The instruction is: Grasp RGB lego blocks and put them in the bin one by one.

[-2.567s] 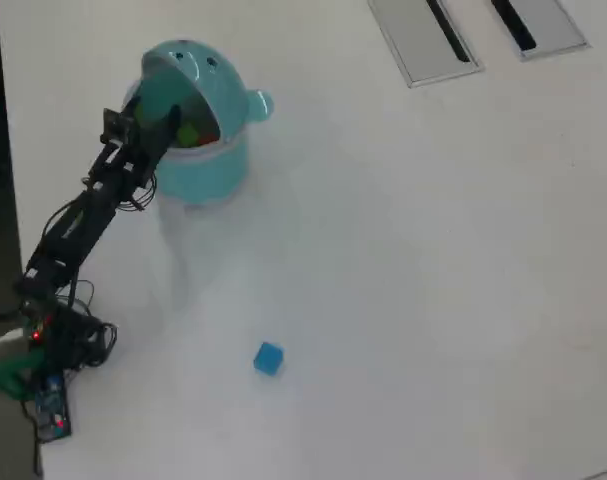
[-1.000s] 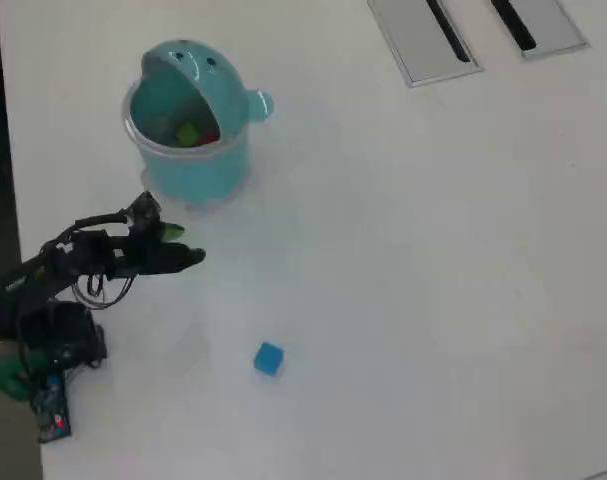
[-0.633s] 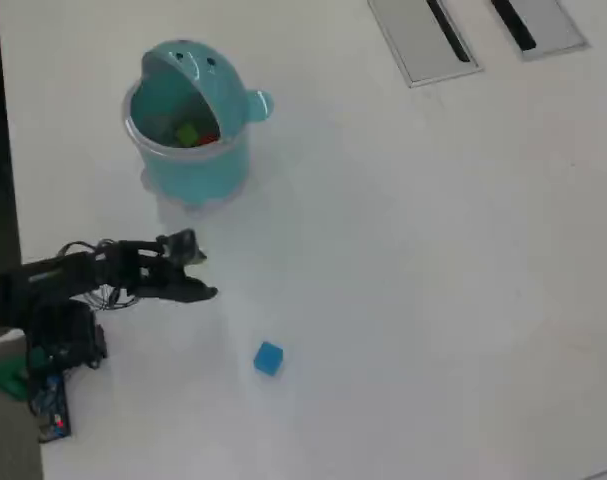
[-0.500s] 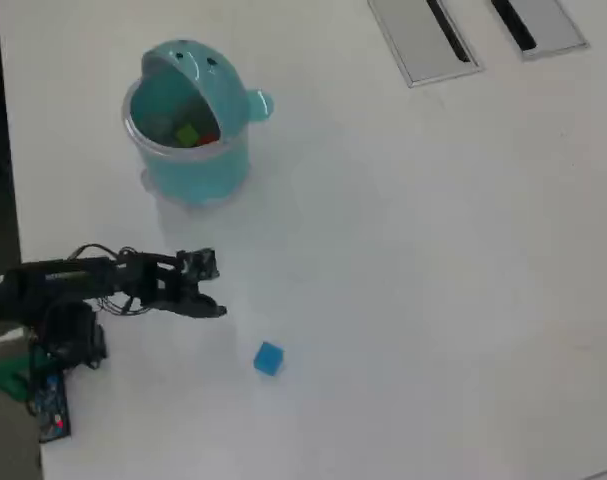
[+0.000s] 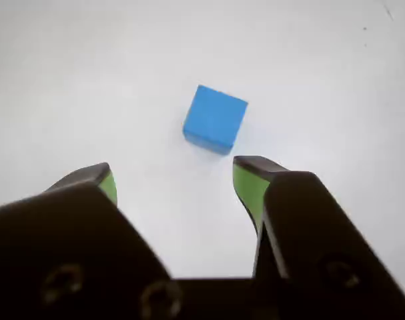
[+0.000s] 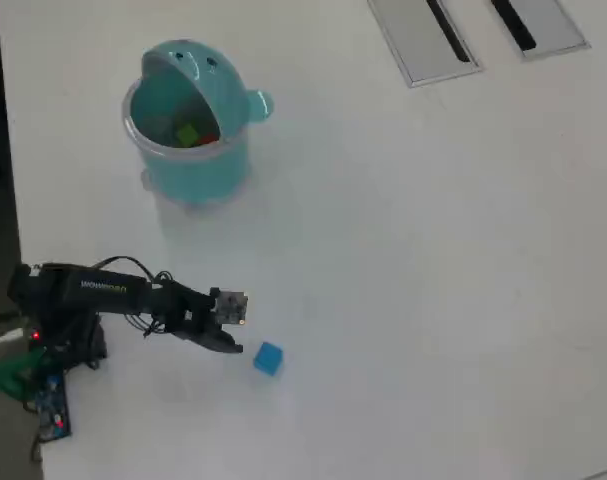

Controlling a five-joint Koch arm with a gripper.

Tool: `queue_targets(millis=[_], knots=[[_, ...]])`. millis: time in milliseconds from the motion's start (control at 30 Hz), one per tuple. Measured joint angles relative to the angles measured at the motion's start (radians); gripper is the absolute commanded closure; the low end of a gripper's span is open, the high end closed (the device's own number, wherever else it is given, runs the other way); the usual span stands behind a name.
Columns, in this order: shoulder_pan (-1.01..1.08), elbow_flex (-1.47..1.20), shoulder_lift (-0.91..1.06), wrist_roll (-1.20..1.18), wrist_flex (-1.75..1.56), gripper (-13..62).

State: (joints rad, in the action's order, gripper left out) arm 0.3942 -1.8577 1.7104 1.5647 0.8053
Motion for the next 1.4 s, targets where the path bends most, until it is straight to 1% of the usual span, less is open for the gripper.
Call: queue_targets(millis=[200,367,567,867,1100,1233,1333,1400], knots=[[0.002,0.000,-0.060,-0.026,-0.005,16.7],[0.026,0.000,-0.161,-0.025,-0.041,16.8],[0.067,0.127,-0.275,-0.025,-0.083,16.8],[0.084,0.135,-0.353,-0.025,-0.110,16.8],[0.084,0.173,-0.459,-0.026,-0.169,17.1],[0.081,0.178,-0.483,-0.037,-0.189,20.7],[0.083,0.178,-0.489,-0.040,-0.213,27.4],[0.083,0.178,-0.489,-0.040,-0.235,29.8]])
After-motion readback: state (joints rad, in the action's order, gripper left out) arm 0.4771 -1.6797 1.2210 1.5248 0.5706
